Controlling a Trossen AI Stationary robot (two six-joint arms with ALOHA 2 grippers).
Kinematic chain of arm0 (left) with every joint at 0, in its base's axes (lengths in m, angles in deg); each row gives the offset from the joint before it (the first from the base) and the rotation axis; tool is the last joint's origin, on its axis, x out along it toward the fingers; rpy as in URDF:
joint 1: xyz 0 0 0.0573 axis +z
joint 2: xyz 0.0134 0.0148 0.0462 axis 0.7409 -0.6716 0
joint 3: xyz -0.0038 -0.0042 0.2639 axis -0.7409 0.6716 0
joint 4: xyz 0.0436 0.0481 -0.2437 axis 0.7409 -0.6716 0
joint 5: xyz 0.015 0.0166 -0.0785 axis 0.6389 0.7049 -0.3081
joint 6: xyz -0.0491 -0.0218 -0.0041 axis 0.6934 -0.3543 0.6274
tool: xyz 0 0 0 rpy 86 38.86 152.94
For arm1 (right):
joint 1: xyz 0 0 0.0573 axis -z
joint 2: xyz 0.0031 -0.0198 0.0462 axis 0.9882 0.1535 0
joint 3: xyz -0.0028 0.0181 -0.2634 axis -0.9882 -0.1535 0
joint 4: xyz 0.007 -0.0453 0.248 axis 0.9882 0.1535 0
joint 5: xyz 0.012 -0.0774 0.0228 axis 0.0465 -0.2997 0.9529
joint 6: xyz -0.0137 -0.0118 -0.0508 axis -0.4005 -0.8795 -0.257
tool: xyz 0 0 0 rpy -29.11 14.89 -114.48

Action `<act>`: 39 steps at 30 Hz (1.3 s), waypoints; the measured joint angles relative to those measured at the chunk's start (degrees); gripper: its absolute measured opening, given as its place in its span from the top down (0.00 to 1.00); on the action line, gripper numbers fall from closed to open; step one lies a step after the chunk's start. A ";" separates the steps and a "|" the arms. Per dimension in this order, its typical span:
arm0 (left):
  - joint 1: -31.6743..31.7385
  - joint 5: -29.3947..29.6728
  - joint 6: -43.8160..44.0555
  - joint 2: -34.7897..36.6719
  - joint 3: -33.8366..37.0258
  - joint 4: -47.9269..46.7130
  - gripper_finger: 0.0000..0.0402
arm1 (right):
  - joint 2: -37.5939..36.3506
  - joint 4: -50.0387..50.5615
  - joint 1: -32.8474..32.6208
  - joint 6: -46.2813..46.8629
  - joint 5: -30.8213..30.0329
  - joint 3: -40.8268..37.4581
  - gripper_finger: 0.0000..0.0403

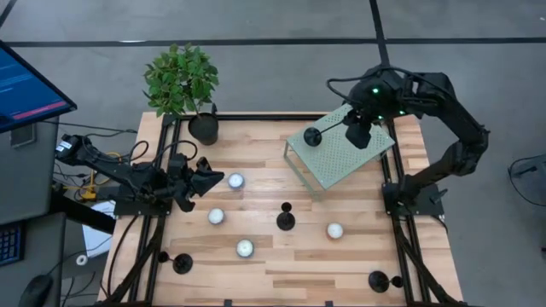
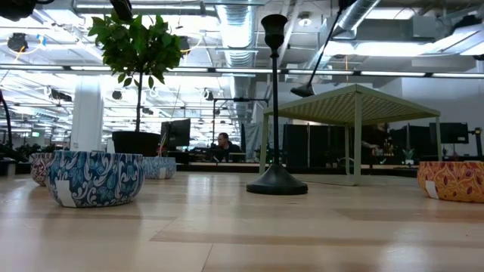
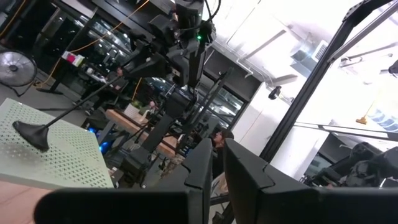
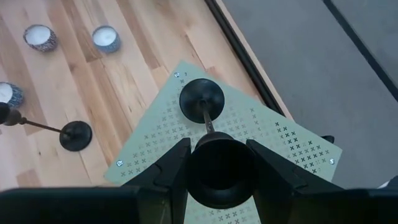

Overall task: Pick & Place candle stick holders
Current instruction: Put the black candle holder on the shelf

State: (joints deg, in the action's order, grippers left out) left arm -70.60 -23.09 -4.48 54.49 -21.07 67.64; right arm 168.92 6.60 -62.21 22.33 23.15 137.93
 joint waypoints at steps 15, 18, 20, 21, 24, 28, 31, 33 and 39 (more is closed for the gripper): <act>-0.01 0.00 0.00 0.00 -0.01 0.25 0.90 | 2.58 -0.08 0.22 -2.52 0.02 -0.04 0.67; 0.00 0.00 -0.02 0.01 -0.02 0.36 0.90 | 2.58 -0.06 0.22 -3.24 0.04 -0.04 0.66; 0.00 0.00 -0.02 0.01 0.00 0.37 0.90 | 2.56 -0.06 0.22 -3.43 0.07 -0.04 0.64; -0.01 0.00 -0.02 0.01 0.00 0.37 0.90 | 2.56 -0.01 0.22 -3.43 0.04 -0.04 0.62; -0.01 0.00 -0.02 0.01 0.00 0.39 0.90 | 2.58 0.03 0.22 -4.11 0.04 -0.04 0.55; -0.01 0.00 -0.03 0.01 -0.01 0.39 0.90 | 2.58 0.00 0.22 -4.31 0.02 -0.04 0.46; 0.01 0.00 -0.04 0.01 0.00 0.39 0.90 | 2.58 0.00 0.22 -4.36 0.02 -0.04 0.42; 0.00 0.00 -0.04 0.01 0.00 0.39 0.90 | 2.58 0.00 0.21 -4.54 0.04 -0.04 0.42; 0.01 0.00 -0.07 0.01 -0.02 0.39 0.90 | 2.43 0.00 0.21 -4.91 0.04 -0.06 0.43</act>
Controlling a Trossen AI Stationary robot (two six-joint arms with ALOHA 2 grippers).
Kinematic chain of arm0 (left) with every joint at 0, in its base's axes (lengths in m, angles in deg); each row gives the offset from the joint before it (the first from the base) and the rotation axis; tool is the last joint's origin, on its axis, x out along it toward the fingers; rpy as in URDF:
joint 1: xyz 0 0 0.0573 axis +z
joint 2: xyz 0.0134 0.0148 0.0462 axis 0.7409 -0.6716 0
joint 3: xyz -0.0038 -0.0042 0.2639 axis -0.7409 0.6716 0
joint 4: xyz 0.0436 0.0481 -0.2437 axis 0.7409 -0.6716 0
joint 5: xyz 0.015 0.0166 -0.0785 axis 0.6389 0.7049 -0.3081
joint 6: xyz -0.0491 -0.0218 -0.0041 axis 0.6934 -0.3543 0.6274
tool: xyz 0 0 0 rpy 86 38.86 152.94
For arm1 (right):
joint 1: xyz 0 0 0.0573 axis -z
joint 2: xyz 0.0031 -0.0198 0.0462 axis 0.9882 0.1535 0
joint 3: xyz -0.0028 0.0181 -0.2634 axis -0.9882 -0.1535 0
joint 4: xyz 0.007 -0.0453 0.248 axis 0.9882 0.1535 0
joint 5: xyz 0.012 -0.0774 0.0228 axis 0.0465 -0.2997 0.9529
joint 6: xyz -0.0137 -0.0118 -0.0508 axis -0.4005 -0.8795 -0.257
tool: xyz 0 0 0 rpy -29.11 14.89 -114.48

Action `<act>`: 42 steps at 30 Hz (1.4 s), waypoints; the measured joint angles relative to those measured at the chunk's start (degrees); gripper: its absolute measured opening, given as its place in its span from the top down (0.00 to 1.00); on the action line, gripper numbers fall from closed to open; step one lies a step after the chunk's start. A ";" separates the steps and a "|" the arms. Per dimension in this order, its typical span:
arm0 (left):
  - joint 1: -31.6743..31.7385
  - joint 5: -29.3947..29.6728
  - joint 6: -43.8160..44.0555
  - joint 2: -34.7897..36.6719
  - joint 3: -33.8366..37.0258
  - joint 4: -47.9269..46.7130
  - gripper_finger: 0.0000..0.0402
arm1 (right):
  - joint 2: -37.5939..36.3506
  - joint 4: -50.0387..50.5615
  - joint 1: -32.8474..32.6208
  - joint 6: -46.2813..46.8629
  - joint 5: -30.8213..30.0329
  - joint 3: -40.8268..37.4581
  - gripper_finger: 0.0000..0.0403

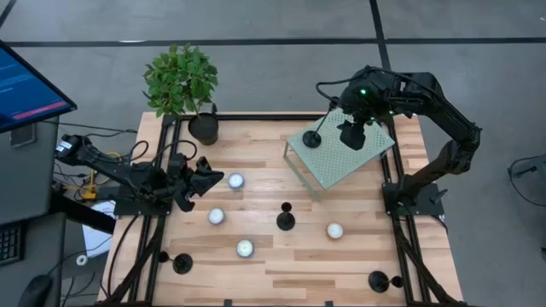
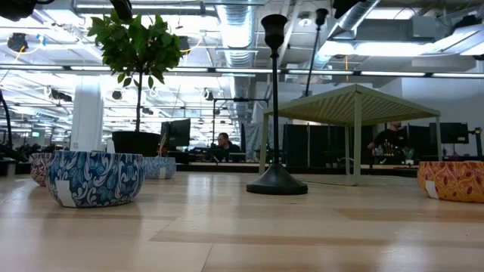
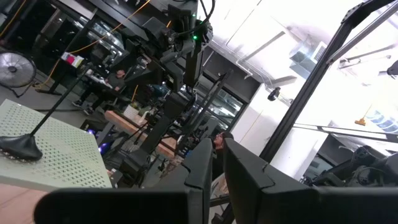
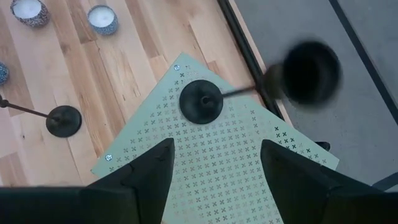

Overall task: Pick & Place candle stick holders
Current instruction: Put the black candle holder on the shelf

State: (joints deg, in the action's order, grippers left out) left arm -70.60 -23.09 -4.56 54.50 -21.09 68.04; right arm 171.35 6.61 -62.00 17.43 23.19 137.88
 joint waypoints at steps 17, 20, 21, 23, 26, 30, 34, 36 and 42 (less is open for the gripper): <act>9.93 12.20 -8.69 -12.18 -5.87 0.32 0.99 | -19.72 0.00 -5.16 13.61 -1.74 -0.89 0.49; 15.09 8.80 -7.35 -19.20 -11.93 -3.90 0.99 | -21.39 -0.02 -6.34 14.63 -2.78 -1.67 0.50; 16.77 7.49 -6.68 -21.44 -14.38 -6.34 0.99 | -21.78 -0.03 -6.76 14.77 -3.25 -1.82 0.50; 19.96 4.20 -4.73 -25.22 -19.59 -12.69 0.98 | -22.28 -0.05 -7.54 14.85 -3.55 -2.20 0.51; 24.51 -2.98 -1.49 -30.70 -26.91 -23.87 0.94 | -23.52 -0.31 -8.80 15.22 -3.65 -3.98 0.51; 28.80 -11.73 -1.26 -36.25 -33.27 -28.08 0.86 | -27.62 -6.49 -11.33 14.36 -3.68 -11.03 0.51; 31.42 -16.19 -3.27 -39.23 -37.01 -28.29 0.78 | -35.63 -15.84 -14.08 13.72 -3.65 -21.20 0.51; 32.45 -18.57 -5.25 -40.11 -38.52 -28.46 0.74 | -40.49 -20.86 -15.11 13.72 -3.67 -26.58 0.51; 34.95 -21.62 -12.30 -42.73 -41.90 -30.89 0.62 | -53.02 -36.11 -15.94 14.00 -3.74 -41.51 0.51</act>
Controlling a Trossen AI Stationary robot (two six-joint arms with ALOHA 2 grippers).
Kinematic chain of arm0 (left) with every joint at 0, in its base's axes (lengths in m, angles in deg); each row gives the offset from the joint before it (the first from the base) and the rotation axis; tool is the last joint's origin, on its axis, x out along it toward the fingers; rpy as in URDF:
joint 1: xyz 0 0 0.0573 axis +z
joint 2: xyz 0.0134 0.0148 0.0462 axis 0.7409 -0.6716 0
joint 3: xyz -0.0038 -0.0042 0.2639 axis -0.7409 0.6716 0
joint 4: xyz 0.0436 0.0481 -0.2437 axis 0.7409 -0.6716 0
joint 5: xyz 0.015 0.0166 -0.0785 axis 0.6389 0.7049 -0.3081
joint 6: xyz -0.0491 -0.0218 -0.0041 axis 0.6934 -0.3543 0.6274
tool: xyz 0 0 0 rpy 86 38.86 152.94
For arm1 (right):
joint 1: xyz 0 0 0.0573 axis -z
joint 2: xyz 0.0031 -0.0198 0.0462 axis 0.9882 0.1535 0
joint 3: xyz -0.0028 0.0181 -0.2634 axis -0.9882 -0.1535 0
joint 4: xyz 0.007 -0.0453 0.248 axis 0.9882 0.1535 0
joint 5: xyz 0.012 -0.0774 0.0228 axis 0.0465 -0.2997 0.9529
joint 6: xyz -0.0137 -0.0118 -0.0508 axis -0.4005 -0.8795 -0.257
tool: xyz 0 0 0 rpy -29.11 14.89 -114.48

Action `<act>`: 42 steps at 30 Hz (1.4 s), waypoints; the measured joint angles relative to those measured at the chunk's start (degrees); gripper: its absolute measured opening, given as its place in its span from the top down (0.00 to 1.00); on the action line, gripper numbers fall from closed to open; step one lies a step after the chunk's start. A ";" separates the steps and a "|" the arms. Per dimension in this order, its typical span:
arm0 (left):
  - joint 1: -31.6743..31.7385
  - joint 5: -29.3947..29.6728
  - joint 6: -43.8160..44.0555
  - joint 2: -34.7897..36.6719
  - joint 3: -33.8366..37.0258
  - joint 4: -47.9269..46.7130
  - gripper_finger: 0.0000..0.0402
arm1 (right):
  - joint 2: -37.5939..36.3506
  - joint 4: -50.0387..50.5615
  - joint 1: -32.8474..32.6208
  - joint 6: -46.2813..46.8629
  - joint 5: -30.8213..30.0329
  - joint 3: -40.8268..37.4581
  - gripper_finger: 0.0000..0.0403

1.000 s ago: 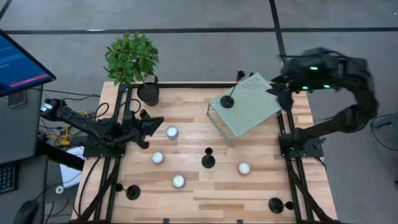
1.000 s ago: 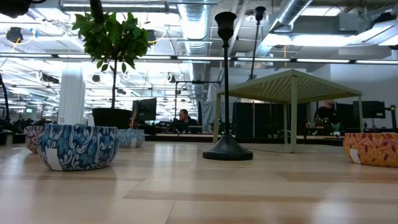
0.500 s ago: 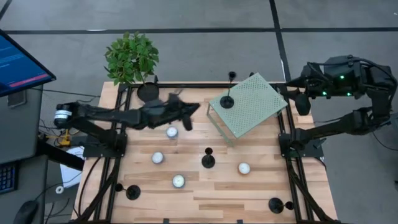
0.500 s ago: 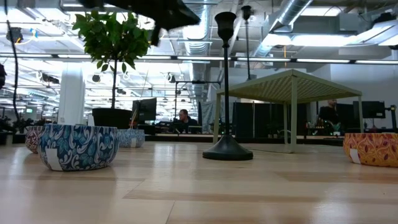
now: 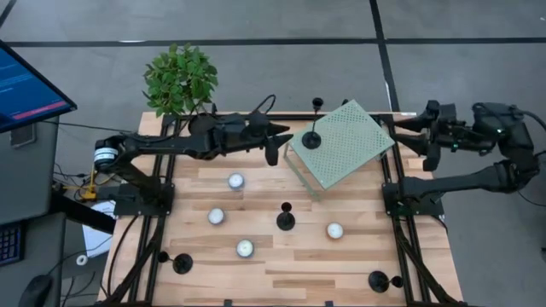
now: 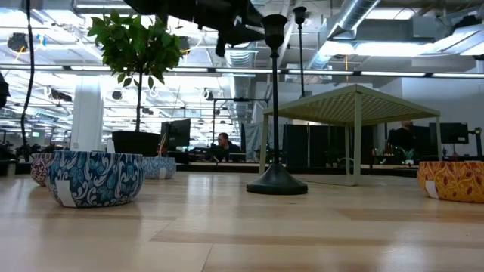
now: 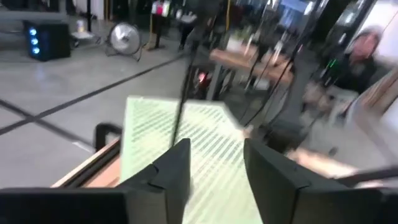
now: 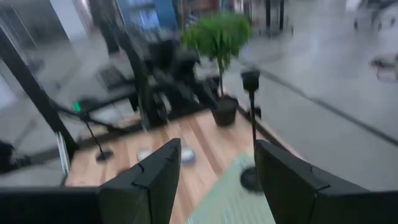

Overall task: Pick & Place candle stick holders
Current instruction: Put the black candle holder on the shelf

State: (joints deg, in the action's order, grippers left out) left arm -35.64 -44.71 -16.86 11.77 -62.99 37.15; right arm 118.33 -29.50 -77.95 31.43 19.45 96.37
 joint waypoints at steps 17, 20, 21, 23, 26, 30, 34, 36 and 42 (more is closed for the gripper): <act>3.80 -2.61 -4.67 -15.81 -10.51 -0.01 0.47 | -8.46 -9.29 0.26 0.33 -0.78 -11.76 0.51; 4.17 -4.39 -4.67 -17.84 -12.62 0.02 0.47 | -8.46 -9.77 0.26 -0.26 -0.72 -11.76 0.51; 4.18 -4.52 -4.69 -18.53 -13.21 0.01 0.47 | -8.46 -9.65 0.26 -0.28 -0.72 -11.76 0.51; 3.97 -4.65 -5.59 -19.98 -14.39 0.09 0.47 | -8.44 -9.55 0.26 -0.31 -0.63 -11.76 0.51; 3.87 -4.71 -6.76 -21.91 -16.16 -0.10 0.47 | -8.44 -9.46 0.26 -0.36 -0.50 -11.76 0.51; 3.98 -4.53 -7.25 -23.27 -18.31 0.31 0.47 | -8.44 -9.38 0.26 -0.46 0.10 -11.76 0.51; 4.03 -3.69 -7.25 -23.41 -18.39 -0.04 0.48 | -8.44 -9.38 0.26 -0.46 0.13 -11.76 0.51; 4.26 -3.67 -7.25 -23.41 -18.39 0.02 0.50 | -8.44 -9.36 0.26 -0.46 0.13 -11.76 0.51; 4.36 -3.88 -8.60 -23.41 -18.39 0.63 0.69 | -8.44 -9.26 0.26 -0.46 0.13 -11.76 0.51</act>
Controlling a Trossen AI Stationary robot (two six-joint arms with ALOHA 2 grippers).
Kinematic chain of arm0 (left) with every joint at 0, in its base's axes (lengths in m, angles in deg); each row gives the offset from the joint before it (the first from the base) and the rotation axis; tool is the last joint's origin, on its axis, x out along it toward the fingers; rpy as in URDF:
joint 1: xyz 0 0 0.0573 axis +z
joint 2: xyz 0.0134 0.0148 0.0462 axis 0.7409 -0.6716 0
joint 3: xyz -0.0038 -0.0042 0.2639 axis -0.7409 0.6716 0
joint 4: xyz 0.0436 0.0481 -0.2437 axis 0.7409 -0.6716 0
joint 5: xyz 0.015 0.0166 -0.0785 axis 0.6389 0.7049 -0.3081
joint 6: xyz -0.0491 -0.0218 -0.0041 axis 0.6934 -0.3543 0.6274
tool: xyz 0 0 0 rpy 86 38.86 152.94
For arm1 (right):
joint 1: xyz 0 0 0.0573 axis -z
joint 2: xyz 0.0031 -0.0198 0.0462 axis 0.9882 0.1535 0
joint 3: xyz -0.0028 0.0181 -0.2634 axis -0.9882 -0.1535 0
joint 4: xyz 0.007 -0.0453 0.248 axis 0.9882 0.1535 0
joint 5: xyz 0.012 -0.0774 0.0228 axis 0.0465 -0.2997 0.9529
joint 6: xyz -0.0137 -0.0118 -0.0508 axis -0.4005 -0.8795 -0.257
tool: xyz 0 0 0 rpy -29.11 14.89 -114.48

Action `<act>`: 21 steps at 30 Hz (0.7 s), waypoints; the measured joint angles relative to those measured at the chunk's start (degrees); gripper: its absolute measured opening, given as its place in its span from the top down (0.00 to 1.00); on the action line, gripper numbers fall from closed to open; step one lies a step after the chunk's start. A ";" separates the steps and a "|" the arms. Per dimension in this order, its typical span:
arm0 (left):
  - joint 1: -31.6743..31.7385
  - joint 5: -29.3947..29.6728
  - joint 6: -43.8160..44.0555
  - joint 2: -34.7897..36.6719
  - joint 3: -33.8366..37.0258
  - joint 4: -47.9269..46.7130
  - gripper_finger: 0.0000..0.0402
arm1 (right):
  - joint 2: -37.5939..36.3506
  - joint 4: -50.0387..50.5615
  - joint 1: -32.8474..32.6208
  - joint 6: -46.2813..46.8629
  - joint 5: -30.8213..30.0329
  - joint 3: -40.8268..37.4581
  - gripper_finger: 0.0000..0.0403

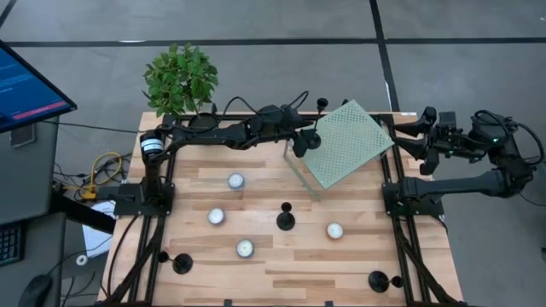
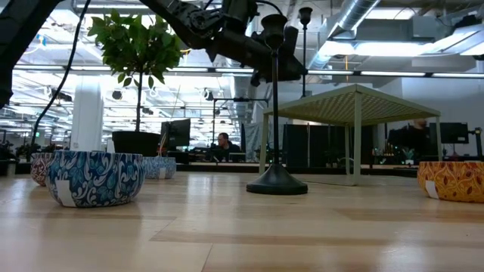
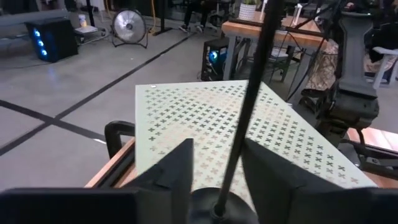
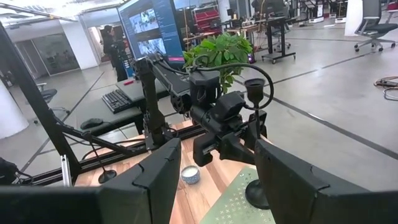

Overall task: Pick & Place candle stick holders
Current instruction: Put the black candle holder on the shelf

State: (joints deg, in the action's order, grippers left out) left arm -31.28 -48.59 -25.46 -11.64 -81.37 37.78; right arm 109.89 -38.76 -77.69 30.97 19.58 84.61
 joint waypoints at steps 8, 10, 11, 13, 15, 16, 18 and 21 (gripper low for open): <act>-0.08 -0.74 0.12 -0.75 0.02 1.18 0.78 | 0.00 0.77 0.00 0.02 0.01 0.02 0.51; -0.12 -0.73 0.81 -1.59 -0.17 1.96 0.76 | 0.00 0.76 0.00 0.07 0.03 0.02 0.51; -0.12 -0.73 1.36 -1.73 -0.22 1.75 0.74 | 0.00 0.76 0.00 0.07 0.05 0.02 0.51; -0.11 -0.56 1.18 -1.77 -0.22 1.72 0.72 | 0.00 0.76 0.00 0.24 0.38 0.02 0.51; -0.10 -0.04 1.17 -1.58 -0.33 2.16 0.70 | 0.00 0.76 0.00 0.46 0.43 0.02 0.51; -0.06 0.08 1.31 -1.33 -0.33 1.93 0.71 | 0.00 0.76 0.00 0.47 0.44 0.02 0.51; -0.06 0.13 1.31 -1.20 -0.33 2.16 0.74 | 0.00 0.76 0.00 0.50 0.42 0.02 0.51; -0.08 0.03 1.33 -1.18 -0.33 2.02 0.88 | 0.00 0.76 0.00 0.61 0.44 0.02 0.51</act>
State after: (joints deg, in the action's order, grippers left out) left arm -31.36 -48.56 -24.13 -12.82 -81.70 39.79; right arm 109.89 -38.00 -77.69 31.58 20.02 84.63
